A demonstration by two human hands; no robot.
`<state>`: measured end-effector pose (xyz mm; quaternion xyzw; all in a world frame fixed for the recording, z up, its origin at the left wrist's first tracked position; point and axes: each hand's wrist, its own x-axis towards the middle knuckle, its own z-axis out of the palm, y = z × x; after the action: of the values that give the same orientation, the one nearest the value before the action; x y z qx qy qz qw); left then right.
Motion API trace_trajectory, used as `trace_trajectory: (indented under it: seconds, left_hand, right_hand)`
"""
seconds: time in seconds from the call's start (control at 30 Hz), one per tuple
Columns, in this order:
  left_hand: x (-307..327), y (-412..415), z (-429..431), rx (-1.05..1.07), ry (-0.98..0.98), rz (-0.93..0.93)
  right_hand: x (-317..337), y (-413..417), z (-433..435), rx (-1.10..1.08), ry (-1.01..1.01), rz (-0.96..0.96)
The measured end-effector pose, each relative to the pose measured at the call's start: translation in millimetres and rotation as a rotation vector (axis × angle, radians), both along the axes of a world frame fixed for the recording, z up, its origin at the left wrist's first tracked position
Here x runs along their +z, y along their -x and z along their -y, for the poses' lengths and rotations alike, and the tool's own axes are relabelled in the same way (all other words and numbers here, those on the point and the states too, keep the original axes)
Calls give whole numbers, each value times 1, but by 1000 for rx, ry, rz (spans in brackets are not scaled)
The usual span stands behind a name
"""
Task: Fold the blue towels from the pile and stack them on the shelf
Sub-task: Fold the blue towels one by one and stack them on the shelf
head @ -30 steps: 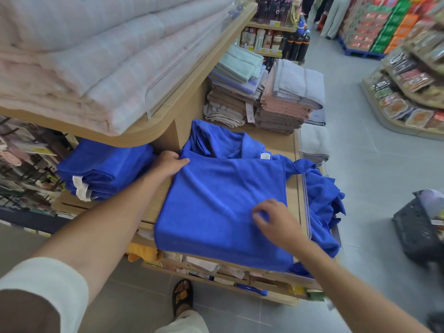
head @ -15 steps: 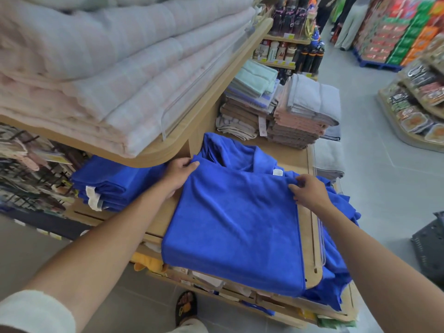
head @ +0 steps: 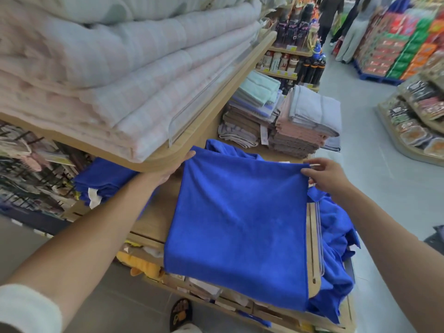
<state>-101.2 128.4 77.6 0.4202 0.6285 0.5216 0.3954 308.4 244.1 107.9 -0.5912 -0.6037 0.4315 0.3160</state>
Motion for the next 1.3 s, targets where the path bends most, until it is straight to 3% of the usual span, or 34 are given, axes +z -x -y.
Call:
trace_trajectory:
  seconds: [0.23,0.5,0.67,0.83,0.97,1.1,1.17,1.3]
  left_hand:
    - [16,5,-12,88,62,-161]
    - [27,-19,26,-49,76,-680]
    - [49,-36,68,15,-27,-733]
    - [38,-46,137,-89,-103,-784]
    - [-14,-53,191,-270,61,-817]
    - [-47,-56,215,-359,227,-901]
    - [-48,-60,215,-321,210,-915]
    - [-42,-86,189,-134,-15,-959]
  right_hand:
    - [40,0,-13,-38,-122,-37]
    - [20,-25,28,74,-174,156]
    - [29,-55,63,165,-267,246]
    - [6,-89,128,311,-453,366]
    - [-31,-106,171,550,-469,598]
    - [-53,-107,192,658,-552,798]
    - [-52,-106,192,649,-581,828]
    - [-47,-82,184,603,-535,717]
